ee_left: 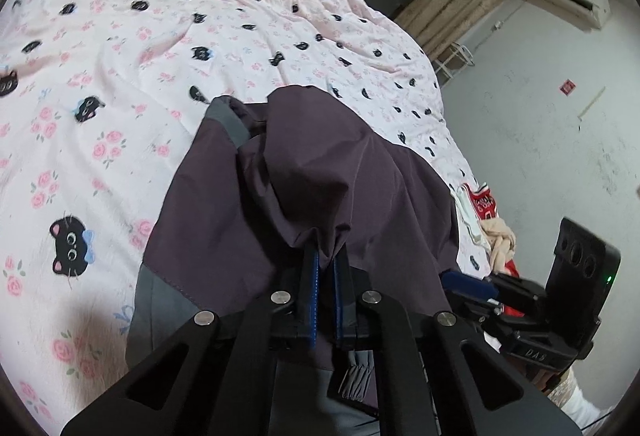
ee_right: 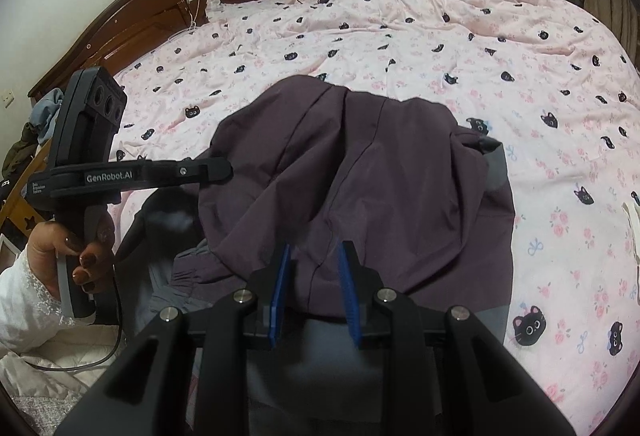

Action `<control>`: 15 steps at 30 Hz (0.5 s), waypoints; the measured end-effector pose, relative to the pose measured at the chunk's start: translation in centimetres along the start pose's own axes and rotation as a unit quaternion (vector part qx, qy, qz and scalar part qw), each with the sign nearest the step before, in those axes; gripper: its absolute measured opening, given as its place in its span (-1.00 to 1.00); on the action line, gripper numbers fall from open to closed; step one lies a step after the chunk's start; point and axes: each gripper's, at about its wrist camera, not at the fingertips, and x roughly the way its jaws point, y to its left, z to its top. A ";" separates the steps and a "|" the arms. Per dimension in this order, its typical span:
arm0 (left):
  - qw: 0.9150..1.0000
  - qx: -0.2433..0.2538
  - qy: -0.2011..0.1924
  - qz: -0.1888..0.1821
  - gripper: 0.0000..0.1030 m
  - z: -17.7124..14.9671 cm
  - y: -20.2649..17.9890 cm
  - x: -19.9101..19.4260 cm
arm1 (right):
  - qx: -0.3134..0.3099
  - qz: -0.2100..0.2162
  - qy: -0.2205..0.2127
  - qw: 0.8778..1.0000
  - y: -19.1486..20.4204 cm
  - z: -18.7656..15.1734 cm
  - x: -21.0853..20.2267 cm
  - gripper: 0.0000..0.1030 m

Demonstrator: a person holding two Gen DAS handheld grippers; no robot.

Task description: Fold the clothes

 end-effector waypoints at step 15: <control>0.999 -0.040 -0.006 0.034 -0.91 -1.3 1.4 -0.5 | 0.034 0.012 0.001 0.999 -1.1 -0.1 0.2 -0.39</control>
